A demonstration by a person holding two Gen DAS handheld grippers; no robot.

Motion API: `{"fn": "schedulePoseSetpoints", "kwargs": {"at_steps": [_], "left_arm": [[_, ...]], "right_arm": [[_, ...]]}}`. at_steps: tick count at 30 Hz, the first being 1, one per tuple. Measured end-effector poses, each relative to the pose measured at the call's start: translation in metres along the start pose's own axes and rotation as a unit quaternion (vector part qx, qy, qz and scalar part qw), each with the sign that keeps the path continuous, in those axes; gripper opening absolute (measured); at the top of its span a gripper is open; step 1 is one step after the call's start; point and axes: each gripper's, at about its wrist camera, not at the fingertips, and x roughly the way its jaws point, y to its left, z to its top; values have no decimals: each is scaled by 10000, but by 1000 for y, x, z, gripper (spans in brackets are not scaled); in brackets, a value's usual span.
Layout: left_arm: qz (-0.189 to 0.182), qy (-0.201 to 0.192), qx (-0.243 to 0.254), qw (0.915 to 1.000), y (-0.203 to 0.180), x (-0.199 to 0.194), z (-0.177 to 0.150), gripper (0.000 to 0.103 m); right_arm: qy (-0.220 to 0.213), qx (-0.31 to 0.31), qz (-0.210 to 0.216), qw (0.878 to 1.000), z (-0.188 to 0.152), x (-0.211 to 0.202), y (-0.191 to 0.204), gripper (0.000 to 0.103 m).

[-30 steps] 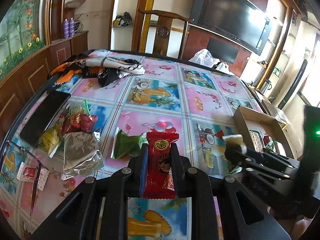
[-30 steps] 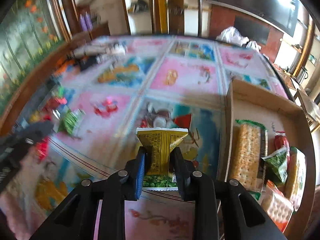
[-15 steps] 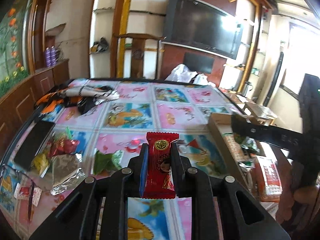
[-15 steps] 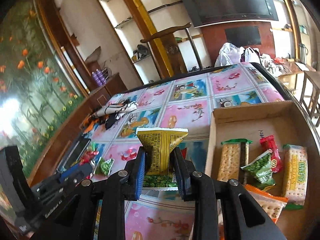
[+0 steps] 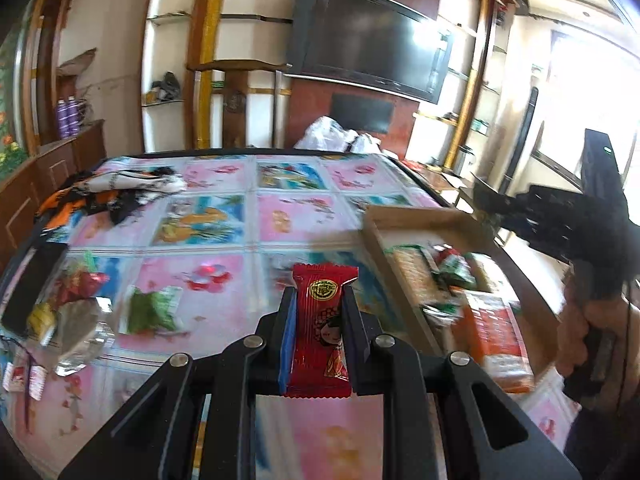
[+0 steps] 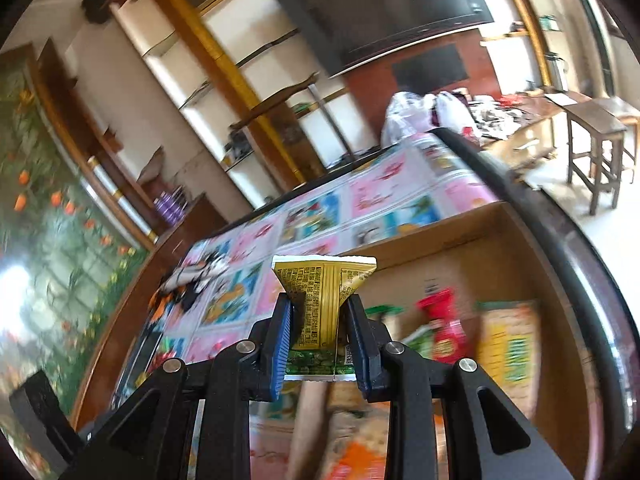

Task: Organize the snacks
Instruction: 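Carry the red snack and yellow bag over the tray with both grippers, then open both grippers to release the red snack and yellow bag in the tray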

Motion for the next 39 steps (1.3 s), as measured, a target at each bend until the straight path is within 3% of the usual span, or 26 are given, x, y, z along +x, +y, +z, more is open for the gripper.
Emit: {"fn": "schedulePoseSetpoints", "kwargs": {"at_steps": [7,14,17,24,39], "left_arm": [[-640,238,344,9971,-68,12,1,20],[-869,372,662,9933,-121,38,9,20],[-1024,522,561,9918,-128,54,18,20],[-812,811,414,9925,-121,89,13,20],[-804,941,343,9917,-108,103,5,20]], "right_arm": [[46,336,-284,9990,7,-5,-31,29],[193,360,-458,9981,7,0,-39,29],[243,387,-516,9976,6,3,-43,29],[460,474,-757,9949,4,14,-54,29],[821,336,-1043,9906,-7,31,-52,29]]}}
